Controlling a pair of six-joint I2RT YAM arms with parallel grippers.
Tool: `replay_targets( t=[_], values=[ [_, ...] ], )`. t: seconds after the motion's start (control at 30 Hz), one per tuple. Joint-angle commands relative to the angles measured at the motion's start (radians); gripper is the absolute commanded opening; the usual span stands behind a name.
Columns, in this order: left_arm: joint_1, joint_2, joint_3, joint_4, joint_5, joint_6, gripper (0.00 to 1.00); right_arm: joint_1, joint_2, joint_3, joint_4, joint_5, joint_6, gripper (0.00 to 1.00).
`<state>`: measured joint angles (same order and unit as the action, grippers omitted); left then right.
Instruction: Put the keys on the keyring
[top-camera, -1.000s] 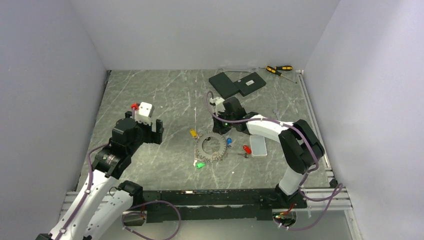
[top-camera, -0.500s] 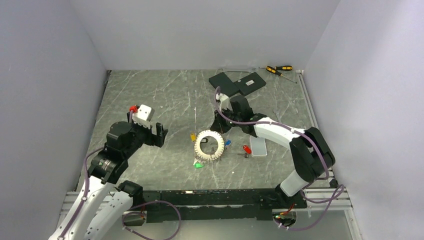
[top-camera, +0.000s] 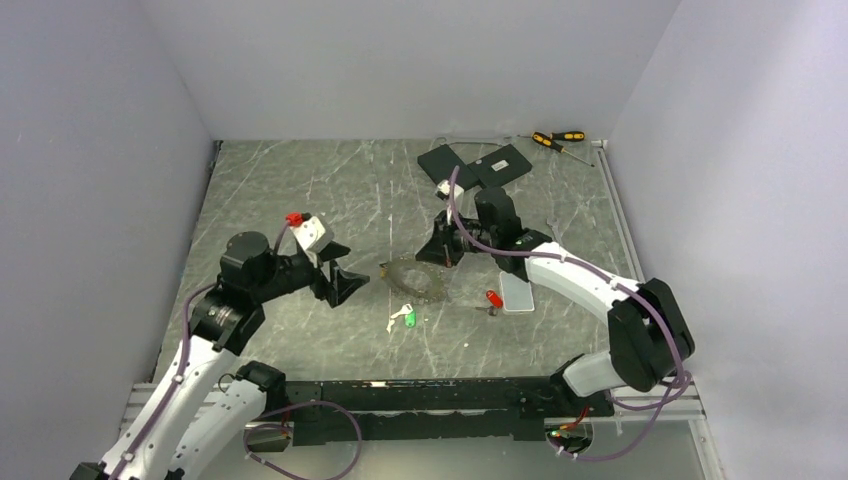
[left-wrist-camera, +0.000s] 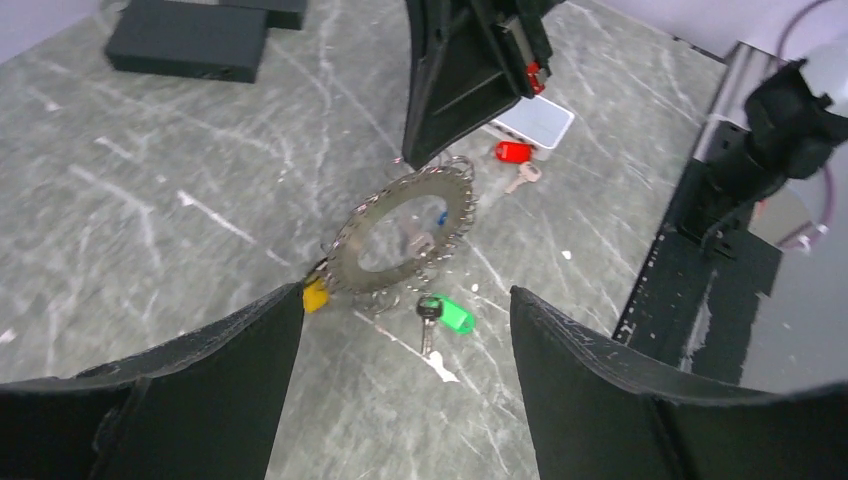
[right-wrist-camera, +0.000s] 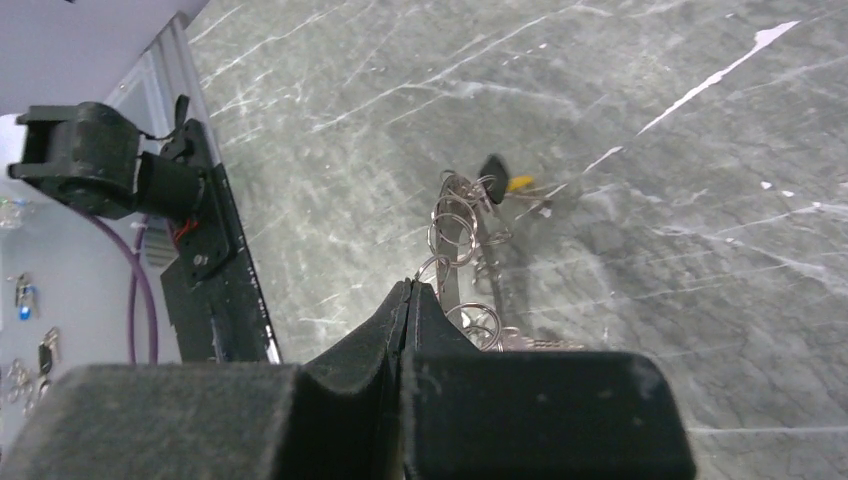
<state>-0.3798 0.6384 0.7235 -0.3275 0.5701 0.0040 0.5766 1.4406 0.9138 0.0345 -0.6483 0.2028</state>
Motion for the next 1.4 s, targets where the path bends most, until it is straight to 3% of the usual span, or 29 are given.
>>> replay_targets(
  t=[0.0,0.2,0.33,0.47,0.6,0.77,1.07,1.37],
  values=[
    [0.004,0.039,0.021,0.124,0.23,0.071,0.8,0.002,-0.066,-0.02,0.068,-0.077,0.021,0.0],
    [0.004,0.1,0.027,0.11,0.458,0.302,0.79,0.009,-0.111,-0.044,0.059,-0.129,-0.001,0.0],
    [0.004,0.173,0.062,0.069,0.51,0.399,0.69,0.018,-0.14,-0.058,0.054,-0.162,-0.021,0.0],
    [0.004,0.253,0.068,0.058,0.556,0.524,0.66,0.028,-0.147,-0.066,0.048,-0.17,-0.041,0.0],
    [0.004,0.37,0.109,0.016,0.61,0.662,0.48,0.043,-0.151,-0.071,0.051,-0.182,-0.05,0.0],
    [-0.002,0.511,0.208,-0.093,0.697,0.756,0.44,0.053,-0.164,-0.071,0.048,-0.192,-0.06,0.0],
    [-0.043,0.613,0.208,-0.079,0.728,0.783,0.45,0.064,-0.178,-0.057,0.028,-0.205,-0.068,0.0],
    [-0.08,0.606,0.126,0.139,0.653,0.689,0.44,0.082,-0.175,-0.042,0.024,-0.211,-0.066,0.0]
  ],
)
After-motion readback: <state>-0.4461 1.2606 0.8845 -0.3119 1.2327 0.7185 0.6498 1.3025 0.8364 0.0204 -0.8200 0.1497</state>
